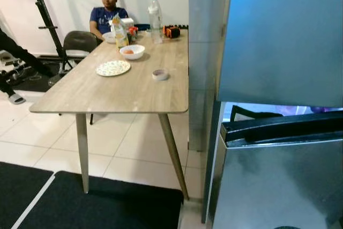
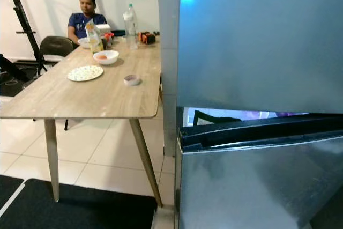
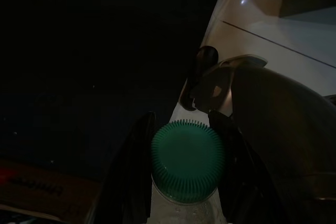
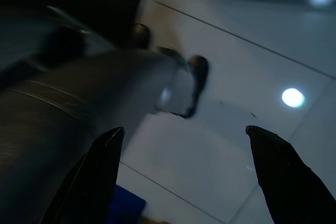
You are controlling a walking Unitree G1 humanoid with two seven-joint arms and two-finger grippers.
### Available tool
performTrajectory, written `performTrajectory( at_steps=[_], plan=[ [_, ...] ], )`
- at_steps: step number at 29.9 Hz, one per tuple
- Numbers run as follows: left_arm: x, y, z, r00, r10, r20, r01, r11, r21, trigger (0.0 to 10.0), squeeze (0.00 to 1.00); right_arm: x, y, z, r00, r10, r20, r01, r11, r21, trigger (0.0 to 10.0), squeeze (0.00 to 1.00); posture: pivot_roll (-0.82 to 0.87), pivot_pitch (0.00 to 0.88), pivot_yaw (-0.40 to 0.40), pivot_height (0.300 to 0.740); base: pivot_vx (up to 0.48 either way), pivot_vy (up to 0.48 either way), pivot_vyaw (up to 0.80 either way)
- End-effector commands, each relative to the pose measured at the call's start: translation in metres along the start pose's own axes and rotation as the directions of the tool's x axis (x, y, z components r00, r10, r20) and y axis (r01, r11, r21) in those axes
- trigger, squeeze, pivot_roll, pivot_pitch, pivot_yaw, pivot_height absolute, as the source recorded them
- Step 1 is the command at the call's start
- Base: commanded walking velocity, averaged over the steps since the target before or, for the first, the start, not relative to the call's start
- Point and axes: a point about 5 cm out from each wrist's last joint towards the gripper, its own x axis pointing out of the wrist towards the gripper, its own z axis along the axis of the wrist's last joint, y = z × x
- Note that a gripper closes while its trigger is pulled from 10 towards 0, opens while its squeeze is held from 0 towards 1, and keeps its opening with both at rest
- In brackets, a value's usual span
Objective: Restocking fridge
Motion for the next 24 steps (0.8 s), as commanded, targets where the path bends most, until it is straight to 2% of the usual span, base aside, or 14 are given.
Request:
performTrajectory(
  at_steps=[1,2,4,6,14,15,17,24],
  plan=[
    [0.0,0.002,0.001,1.0,0.017,0.01,-0.017,1.0,-0.009,10.0,0.0,0.004,0.002,-0.004,0.997,-0.07,-0.019,0.069,0.997,-0.029,10.0,0.0,-0.1,0.0,0.014,0.74,0.0,0.0,0.0],
    [0.0,0.002,0.001,1.0,0.017,0.01,-0.017,1.0,-0.009,10.0,0.0,0.004,0.002,-0.004,0.997,-0.07,-0.019,0.069,0.997,-0.029,10.0,0.0,-0.1,0.0,0.014,0.74,0.0,0.0,0.0],
    [0.0,0.002,0.001,1.0,0.014,0.013,-0.014,1.0,-0.006,10.0,0.0,0.007,0.005,-0.005,0.996,-0.078,-0.046,0.073,0.993,-0.097,10.0,0.0,-0.1,0.0,0.013,0.74,0.0,0.0,0.0],
    [0.0,0.002,0.001,1.0,0.013,0.014,-0.013,1.0,-0.008,10.0,0.0,0.008,0.007,-0.006,0.994,-0.087,-0.059,0.079,0.989,-0.129,10.0,0.0,-0.1,0.0,0.01,0.74,0.0,0.0,0.0],
    [0.0,0.002,0.001,1.0,0.013,0.014,-0.013,1.0,-0.008,10.0,0.0,0.008,0.007,-0.006,0.994,-0.087,-0.059,0.079,0.989,-0.129,10.0,0.0,-0.1,0.0,0.01,0.74,0.0,0.0,0.0],
    [0.0,0.002,0.001,1.0,0.013,0.016,-0.013,1.0,-0.01,10.0,0.0,0.01,0.01,-0.006,0.993,-0.099,-0.067,0.088,0.985,-0.152,10.0,0.0,-0.1,0.0,0.01,0.74,0.0,0.0,0.0],
    [0.0,0.002,0.001,1.0,0.013,0.007,-0.013,1.0,0.004,10.0,0.0,0.015,0.015,-0.005,0.989,-0.124,-0.076,0.106,0.974,-0.2,10.0,0.0,-0.1,0.0,0.01,0.74,-0.307,0.0,0.0],
    [0.0,0.002,0.0,1.0,0.009,-0.001,-0.009,1.0,0.01,10.0,0.0,0.016,0.015,-0.005,0.986,-0.146,-0.08,0.125,0.966,-0.227,10.0,0.0,-0.1,0.0,0.011,0.74,-0.313,0.0,0.0]
  ],
)
